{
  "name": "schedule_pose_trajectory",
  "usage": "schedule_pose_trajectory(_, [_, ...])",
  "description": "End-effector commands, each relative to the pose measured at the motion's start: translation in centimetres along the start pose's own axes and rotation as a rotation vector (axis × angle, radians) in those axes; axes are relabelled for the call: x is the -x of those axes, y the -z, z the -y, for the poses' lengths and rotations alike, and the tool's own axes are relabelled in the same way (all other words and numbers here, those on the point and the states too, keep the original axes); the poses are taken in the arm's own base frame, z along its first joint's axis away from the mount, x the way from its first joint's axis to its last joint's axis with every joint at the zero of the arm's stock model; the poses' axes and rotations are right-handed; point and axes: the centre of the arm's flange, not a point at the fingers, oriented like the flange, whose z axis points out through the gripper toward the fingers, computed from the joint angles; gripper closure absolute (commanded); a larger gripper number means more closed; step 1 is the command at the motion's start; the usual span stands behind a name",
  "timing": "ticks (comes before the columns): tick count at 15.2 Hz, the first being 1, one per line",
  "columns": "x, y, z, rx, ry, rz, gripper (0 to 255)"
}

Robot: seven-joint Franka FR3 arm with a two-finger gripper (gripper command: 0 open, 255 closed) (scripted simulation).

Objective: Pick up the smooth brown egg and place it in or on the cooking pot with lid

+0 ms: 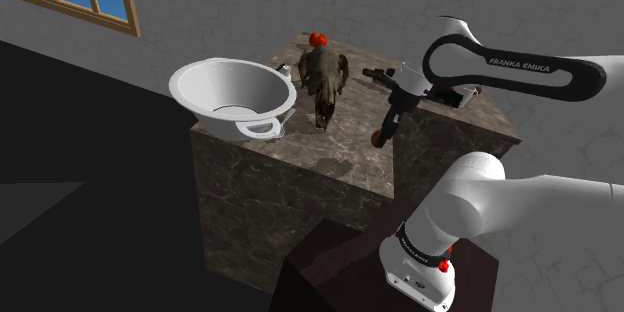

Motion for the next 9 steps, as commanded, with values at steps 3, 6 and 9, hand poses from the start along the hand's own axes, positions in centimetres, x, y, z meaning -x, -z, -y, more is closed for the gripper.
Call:
schedule_pose_trajectory(3, [-0.2, 2.1, 0.4, 0.0, 0.0, 0.0, 255])
schedule_pose_trajectory(6, [-0.3, 3.6, 0.6, 0.0, 0.0, 0.0, 255])
schedule_pose_trajectory(9, [-0.4, 5.2, 0.9, 0.0, 0.0, 0.0, 255])
